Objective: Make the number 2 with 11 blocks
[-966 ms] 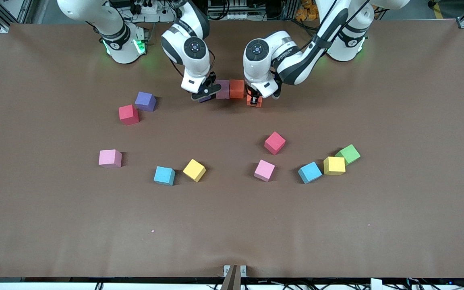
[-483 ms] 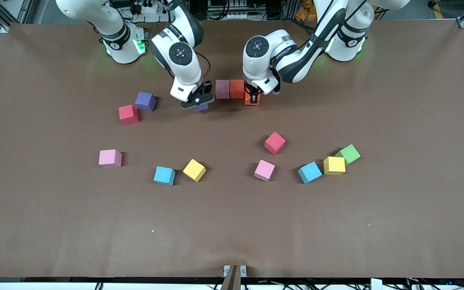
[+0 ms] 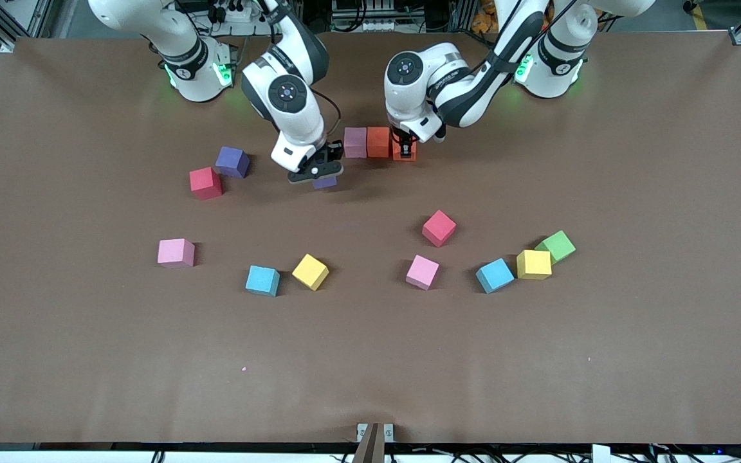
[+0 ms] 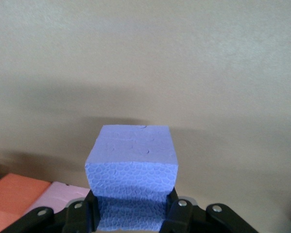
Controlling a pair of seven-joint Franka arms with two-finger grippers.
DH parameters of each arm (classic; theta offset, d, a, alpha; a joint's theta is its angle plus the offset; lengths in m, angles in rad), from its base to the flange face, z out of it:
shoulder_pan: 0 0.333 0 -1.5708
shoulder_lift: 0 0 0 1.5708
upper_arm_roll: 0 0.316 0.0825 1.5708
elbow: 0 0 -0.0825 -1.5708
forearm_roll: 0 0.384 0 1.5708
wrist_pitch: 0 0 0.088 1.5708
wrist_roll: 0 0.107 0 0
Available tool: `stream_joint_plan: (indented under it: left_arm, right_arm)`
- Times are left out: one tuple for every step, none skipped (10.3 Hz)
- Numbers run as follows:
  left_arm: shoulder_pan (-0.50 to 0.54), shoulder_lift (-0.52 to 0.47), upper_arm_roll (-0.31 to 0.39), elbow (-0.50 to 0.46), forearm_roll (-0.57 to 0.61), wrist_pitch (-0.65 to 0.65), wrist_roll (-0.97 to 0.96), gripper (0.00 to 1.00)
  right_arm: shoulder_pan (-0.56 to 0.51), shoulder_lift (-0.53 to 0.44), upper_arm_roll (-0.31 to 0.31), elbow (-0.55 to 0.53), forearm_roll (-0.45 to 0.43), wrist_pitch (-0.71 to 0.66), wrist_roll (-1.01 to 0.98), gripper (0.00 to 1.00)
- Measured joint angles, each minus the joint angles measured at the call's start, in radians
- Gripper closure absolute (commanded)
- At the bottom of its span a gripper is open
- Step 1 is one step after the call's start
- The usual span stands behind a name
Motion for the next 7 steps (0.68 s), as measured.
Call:
stream_joint_plan:
  left_arm:
    - [-0.005,0.001,0.000,-0.001,0.002,0.000,-0.005,1.00]
    - [-0.009,0.002,0.000,-0.001,0.002,0.001,-0.007,1.00]
    - [-0.010,0.002,0.000,-0.001,0.004,0.001,-0.007,1.00]
    - [-0.010,0.002,0.000,-0.001,0.012,0.003,-0.007,1.00]
    - [-0.010,0.003,0.000,-0.001,0.020,0.008,-0.007,1.00]
    - [-0.010,0.004,0.000,-0.001,0.021,0.013,-0.007,1.00]
    - [-0.010,0.006,0.000,-0.001,0.022,0.018,-0.007,1.00]
  right_arm:
    - [0.000,0.026,0.001,0.044,0.000,-0.031,0.007,1.00]
    - [0.000,0.049,0.001,0.085,0.000,-0.053,0.008,1.00]
    - [0.000,0.064,0.001,0.113,0.000,-0.066,0.007,1.00]
    - [-0.002,0.074,0.000,0.130,0.000,-0.070,0.003,1.00]
    - [-0.006,0.077,-0.001,0.137,0.000,-0.072,-0.004,1.00]
    - [-0.016,0.079,-0.003,0.139,0.000,-0.078,-0.021,1.00]
    - [-0.034,0.081,-0.004,0.140,0.000,-0.092,-0.057,1.00]
